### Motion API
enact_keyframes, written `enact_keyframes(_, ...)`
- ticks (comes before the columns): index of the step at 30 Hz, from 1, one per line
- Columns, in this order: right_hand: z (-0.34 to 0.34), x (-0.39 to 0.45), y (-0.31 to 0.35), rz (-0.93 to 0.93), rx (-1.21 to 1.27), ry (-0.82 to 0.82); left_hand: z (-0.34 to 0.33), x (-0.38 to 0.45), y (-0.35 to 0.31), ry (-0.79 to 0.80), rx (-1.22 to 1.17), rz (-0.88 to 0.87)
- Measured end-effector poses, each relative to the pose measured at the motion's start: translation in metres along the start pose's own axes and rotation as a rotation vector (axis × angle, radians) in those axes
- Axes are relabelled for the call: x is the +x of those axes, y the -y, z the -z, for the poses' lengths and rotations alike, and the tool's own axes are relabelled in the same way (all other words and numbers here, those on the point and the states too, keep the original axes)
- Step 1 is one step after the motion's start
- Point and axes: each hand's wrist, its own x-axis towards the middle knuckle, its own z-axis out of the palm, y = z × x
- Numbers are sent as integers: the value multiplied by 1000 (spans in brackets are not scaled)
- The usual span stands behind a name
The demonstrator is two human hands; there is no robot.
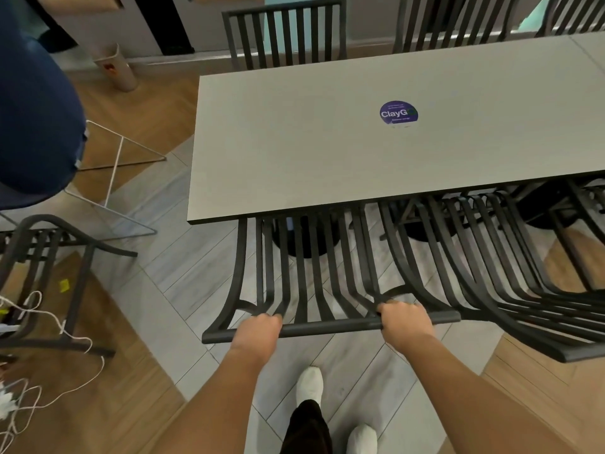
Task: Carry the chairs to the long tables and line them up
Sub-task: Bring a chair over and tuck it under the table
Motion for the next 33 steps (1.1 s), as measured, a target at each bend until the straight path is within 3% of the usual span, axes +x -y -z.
enact_keyframes(33,6,14,-16,40,53,81,6,8,-12,72,-5,11)
